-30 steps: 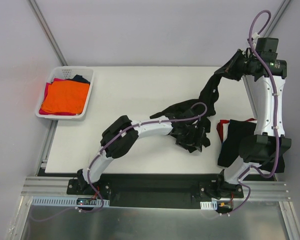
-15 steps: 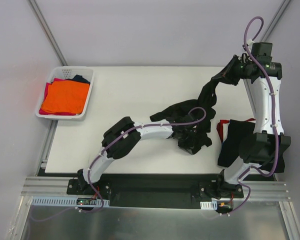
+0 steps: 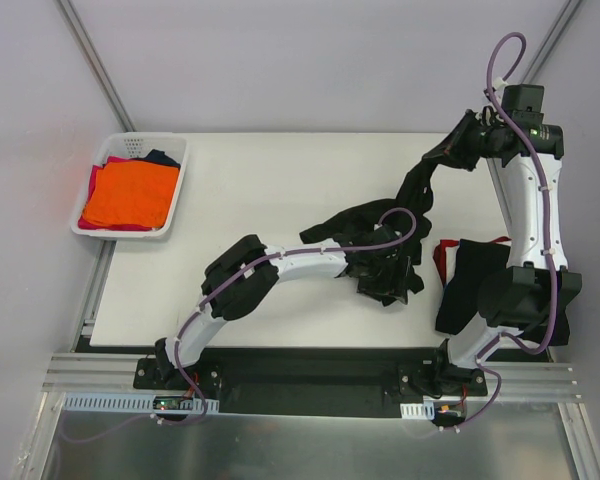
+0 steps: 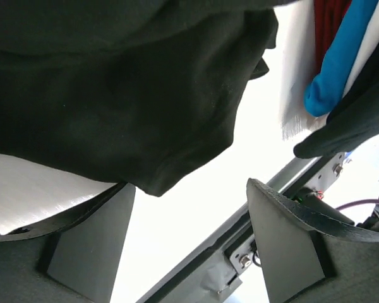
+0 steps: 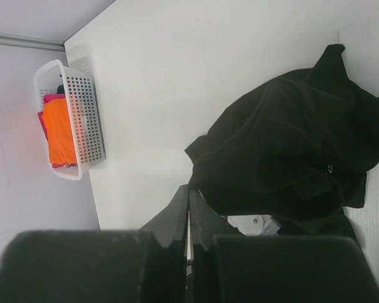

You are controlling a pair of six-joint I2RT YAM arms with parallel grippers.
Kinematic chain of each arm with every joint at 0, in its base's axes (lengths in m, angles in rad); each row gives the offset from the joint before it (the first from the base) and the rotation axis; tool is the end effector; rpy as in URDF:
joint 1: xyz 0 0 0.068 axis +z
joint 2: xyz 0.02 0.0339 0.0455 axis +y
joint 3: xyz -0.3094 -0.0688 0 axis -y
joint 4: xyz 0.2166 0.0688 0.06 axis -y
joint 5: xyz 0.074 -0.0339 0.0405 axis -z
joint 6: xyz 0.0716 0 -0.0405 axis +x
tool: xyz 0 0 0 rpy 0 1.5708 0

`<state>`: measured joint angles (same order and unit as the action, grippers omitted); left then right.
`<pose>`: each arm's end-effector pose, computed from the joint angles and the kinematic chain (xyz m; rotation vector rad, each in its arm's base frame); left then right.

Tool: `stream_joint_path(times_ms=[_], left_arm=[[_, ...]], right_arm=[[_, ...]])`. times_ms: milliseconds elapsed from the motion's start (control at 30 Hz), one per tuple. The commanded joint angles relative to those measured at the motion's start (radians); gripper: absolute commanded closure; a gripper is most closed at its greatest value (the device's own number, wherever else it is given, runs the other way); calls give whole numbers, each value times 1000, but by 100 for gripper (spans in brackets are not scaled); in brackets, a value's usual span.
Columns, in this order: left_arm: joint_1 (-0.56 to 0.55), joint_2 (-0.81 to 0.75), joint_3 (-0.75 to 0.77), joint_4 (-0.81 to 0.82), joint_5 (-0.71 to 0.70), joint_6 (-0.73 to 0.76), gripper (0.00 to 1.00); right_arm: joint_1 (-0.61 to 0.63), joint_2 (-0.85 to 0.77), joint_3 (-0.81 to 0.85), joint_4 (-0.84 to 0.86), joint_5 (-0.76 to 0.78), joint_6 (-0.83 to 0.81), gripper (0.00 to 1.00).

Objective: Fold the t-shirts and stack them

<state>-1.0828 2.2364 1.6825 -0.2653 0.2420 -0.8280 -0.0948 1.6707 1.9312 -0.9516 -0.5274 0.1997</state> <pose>0.2309 -0.4716 0.1891 0.4716 2.6621 -1.0595 0.3512 0.0028 0.4485 0.0465 2.2290 0.6509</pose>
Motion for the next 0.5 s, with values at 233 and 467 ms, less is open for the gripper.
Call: stream_joint_path(times_ms=[233, 467], left_arm=[[1, 124, 26, -111, -170, 21, 43], [-17, 178, 57, -111, -150, 0, 100]], right_arm=[[7, -48, 11, 7, 13, -29, 99], [13, -48, -9, 8, 24, -40, 99]])
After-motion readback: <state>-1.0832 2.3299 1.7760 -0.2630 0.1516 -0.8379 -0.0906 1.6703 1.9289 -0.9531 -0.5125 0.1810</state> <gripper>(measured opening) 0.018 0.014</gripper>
